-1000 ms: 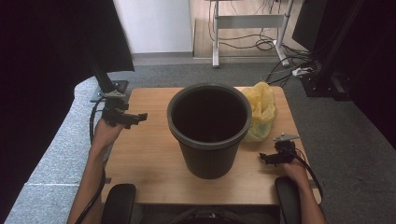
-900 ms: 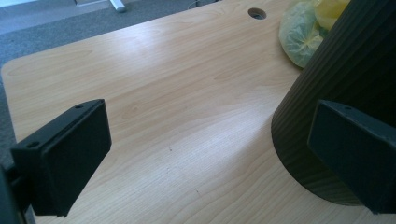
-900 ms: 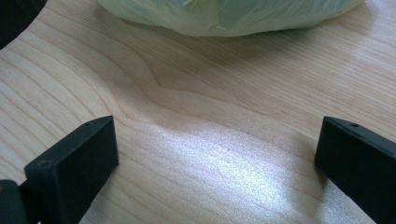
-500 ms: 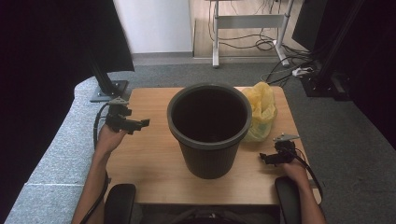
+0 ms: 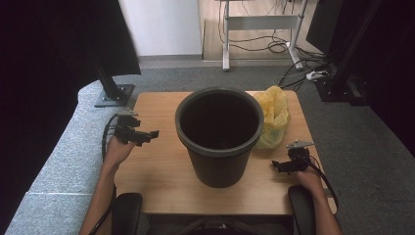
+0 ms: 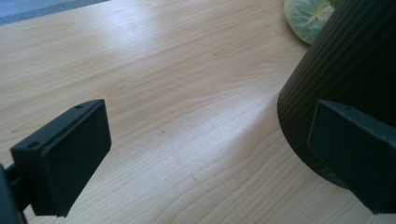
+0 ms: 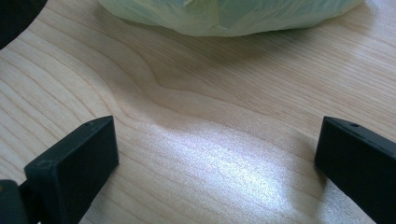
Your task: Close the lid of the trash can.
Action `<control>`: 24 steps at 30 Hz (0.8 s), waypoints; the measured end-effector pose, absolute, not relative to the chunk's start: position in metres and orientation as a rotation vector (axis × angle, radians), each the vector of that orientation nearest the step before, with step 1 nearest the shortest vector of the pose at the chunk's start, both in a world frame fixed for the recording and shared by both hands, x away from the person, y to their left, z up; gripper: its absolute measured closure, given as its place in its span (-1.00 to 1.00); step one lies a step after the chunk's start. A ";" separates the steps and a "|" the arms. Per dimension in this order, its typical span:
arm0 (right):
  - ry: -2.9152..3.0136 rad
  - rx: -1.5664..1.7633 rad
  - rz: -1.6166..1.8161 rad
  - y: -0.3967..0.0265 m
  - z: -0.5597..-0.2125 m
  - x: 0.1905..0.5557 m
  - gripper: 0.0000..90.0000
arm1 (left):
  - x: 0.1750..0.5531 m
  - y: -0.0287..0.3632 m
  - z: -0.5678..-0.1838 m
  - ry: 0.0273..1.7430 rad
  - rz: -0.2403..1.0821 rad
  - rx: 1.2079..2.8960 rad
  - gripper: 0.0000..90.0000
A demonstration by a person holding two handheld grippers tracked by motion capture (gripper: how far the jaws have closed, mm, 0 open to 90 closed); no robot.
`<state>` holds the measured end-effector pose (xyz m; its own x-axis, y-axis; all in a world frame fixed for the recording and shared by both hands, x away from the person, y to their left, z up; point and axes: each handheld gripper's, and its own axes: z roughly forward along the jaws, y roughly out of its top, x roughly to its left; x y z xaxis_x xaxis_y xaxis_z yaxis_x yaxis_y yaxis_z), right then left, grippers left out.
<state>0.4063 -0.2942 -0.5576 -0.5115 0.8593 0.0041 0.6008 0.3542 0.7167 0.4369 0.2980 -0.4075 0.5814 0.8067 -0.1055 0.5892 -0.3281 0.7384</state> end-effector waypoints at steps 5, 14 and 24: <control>2.249 1.281 0.952 -0.294 -0.558 0.406 -1.00 | 0.437 0.297 -0.415 1.109 0.353 2.046 -1.00; 2.252 1.278 0.954 -0.294 -0.558 0.406 -1.00 | 0.437 0.293 -0.427 1.109 0.344 2.047 -1.00; 2.254 1.275 0.955 -0.294 -0.558 0.406 -1.00 | 0.437 0.291 -0.443 1.112 0.319 2.043 -1.00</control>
